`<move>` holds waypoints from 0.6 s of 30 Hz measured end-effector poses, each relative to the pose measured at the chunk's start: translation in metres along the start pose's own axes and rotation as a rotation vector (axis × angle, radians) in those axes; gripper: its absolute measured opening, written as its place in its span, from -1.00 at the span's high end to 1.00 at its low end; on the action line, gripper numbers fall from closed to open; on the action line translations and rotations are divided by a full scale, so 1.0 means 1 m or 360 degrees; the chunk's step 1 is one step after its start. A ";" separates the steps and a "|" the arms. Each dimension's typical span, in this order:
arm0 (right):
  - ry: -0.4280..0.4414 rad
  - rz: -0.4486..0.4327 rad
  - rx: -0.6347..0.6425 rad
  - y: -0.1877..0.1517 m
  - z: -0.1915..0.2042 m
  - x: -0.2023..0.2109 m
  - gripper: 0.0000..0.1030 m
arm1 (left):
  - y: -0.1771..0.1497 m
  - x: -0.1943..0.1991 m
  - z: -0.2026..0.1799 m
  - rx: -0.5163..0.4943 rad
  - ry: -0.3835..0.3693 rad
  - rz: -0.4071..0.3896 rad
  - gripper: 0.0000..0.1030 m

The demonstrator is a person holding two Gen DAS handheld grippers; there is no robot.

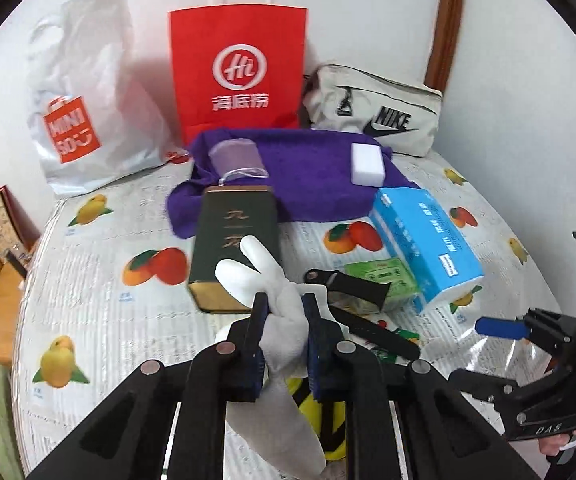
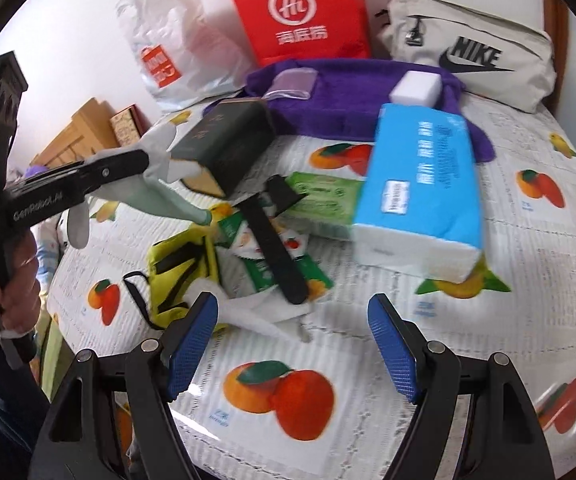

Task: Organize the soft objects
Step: 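Close the right tool on the white tissue beside the yellow bag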

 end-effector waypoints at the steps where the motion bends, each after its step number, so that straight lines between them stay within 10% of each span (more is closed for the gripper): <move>1: 0.0016 -0.0001 0.0012 -0.002 0.004 -0.002 -0.50 | -0.003 0.000 0.003 0.0016 -0.0006 -0.0003 0.69; 14: 0.0069 0.0045 0.0140 -0.018 0.040 -0.047 -0.48 | -0.028 -0.008 0.020 0.0135 -0.0053 0.0019 0.69; 18: 0.0051 0.0057 0.0173 -0.020 0.040 -0.059 -0.13 | -0.029 -0.009 0.020 0.0148 -0.0075 0.0015 0.69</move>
Point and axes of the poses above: each gripper's, at about its wrist camera, not at the fingertips, and x roughly against the way its jaws point, z to its left, y to its top, the point moved 5 cm from there along -x, roughly the way its jaws point, and after that the axes turned 15 degrees about -x, right-handed, at the moved point
